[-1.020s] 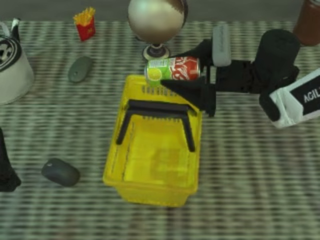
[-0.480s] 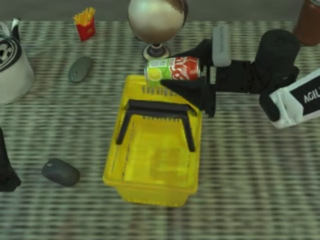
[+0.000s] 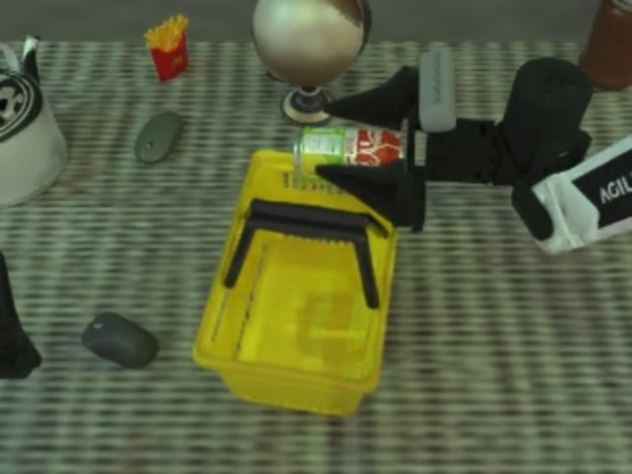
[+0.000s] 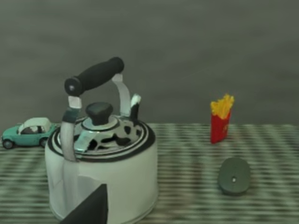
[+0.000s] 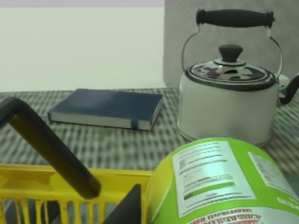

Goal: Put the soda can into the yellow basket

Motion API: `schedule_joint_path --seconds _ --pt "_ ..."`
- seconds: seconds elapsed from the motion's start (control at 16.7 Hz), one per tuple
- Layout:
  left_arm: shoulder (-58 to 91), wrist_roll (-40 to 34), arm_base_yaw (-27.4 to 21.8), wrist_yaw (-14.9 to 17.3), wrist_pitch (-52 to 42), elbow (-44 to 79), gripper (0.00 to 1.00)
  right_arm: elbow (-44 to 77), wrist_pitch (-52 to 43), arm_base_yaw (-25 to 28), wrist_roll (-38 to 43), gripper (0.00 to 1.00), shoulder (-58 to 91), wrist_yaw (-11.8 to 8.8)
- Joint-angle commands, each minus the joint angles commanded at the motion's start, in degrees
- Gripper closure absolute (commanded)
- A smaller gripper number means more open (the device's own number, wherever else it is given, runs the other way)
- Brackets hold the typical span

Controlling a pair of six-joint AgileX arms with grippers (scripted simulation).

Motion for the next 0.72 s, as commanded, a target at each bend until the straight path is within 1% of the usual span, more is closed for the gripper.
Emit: schedule_joint_path --seconds 0.24,0.42,0.54,0.66,0.72 --pt "0.0 0.0 0.0 0.0 0.0 0.0 0.0 0.0 0.0 0.0 0.0 0.0 0.0 0.0" --pt "0.5 0.3 -0.2 0.1 -0.4 0.4 0.0 -0.2 -0.5 -0.4 -0.3 0.0 -1.2 0.6" --pt "3.2 1.7 -1.2 0.3 -2.7 2.5 0.0 -2.1 -0.8 -1.1 -1.0 0.0 -4.1 2.1" --pt "7.8 4.3 -3.0 0.8 -6.6 6.2 0.0 -5.3 -1.7 -2.3 -2.2 0.0 -9.2 4.8" --pt "10.9 5.9 -4.1 1.0 -9.1 8.6 0.0 -7.4 -2.3 -3.2 -2.9 0.0 -12.8 6.6"
